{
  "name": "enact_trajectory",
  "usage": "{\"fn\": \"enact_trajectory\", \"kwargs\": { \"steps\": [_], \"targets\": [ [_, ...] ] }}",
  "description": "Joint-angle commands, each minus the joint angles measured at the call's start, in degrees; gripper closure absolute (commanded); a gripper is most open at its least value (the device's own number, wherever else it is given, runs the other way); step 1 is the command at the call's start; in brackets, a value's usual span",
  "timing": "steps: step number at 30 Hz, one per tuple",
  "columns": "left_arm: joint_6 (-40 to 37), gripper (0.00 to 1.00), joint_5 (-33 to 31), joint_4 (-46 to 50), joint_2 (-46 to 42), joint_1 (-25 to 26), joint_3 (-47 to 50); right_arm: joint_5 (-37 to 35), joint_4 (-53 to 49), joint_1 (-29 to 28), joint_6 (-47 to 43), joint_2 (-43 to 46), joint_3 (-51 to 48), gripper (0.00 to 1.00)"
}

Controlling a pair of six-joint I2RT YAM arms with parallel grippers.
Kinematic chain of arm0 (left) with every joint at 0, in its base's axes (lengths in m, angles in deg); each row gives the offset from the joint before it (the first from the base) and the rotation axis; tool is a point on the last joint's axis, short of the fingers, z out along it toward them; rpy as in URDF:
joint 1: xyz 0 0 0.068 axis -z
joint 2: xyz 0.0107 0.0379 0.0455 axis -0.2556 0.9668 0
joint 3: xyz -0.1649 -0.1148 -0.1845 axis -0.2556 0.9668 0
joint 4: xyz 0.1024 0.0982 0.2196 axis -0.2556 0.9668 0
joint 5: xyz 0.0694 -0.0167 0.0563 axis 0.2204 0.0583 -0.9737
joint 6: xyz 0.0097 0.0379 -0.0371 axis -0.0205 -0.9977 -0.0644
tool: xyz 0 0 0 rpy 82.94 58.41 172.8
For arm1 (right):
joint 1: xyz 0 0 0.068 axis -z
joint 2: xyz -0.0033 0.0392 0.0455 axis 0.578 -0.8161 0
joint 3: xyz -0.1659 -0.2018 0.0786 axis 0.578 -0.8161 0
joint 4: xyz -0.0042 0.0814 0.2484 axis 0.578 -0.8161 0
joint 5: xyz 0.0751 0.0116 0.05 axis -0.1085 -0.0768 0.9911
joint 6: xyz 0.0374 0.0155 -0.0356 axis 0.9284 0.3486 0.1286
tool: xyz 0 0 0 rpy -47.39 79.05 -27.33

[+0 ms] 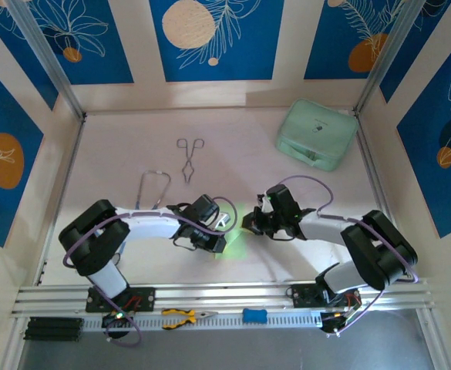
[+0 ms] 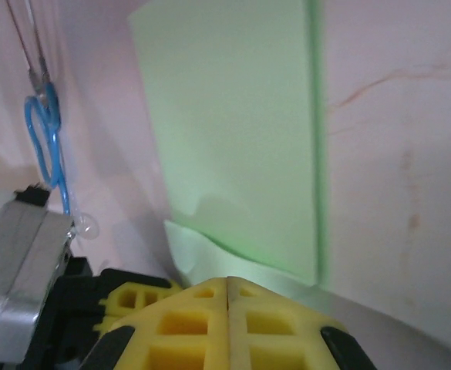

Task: Fold a paper plane with a square sheet of paper (pick it up from the middle)
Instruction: Fold the triangle a second time at the center of the table.

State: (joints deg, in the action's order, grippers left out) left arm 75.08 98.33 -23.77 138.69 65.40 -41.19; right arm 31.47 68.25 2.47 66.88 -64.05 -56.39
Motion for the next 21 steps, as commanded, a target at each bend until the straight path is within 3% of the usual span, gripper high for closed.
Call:
{"fn": "enact_trajectory", "kwargs": {
  "steps": [1, 6, 10, 16, 21],
  "targets": [
    [0.3, 0.92, -1.6, -0.7, 1.5, 0.0, -1.5, 1.6, -1.6, -1.6, -1.1, -2.0, 2.4, 0.98],
    [0.3, 0.91, -1.5, -1.2, 2.6, 0.1, -3.1, 1.6, 1.7, -3.0, 0.4, -7.3, 3.5, 0.99],
    [0.3, 0.9, -1.3, -1.1, 1.5, 0.1, -3.7, -1.2, -3.0, -2.7, -0.3, -10.2, 4.9, 1.0],
    [0.3, 0.88, -1.3, 0.9, -3.1, 0.0, -2.4, -1.6, -0.1, -0.4, 0.6, -10.7, 0.9, 1.0],
    [0.8, 0.9, -1.3, 1.2, -1.8, 0.0, 0.0, -1.2, -1.1, -0.1, -0.6, -10.4, 1.8, 1.0]
  ]
}}
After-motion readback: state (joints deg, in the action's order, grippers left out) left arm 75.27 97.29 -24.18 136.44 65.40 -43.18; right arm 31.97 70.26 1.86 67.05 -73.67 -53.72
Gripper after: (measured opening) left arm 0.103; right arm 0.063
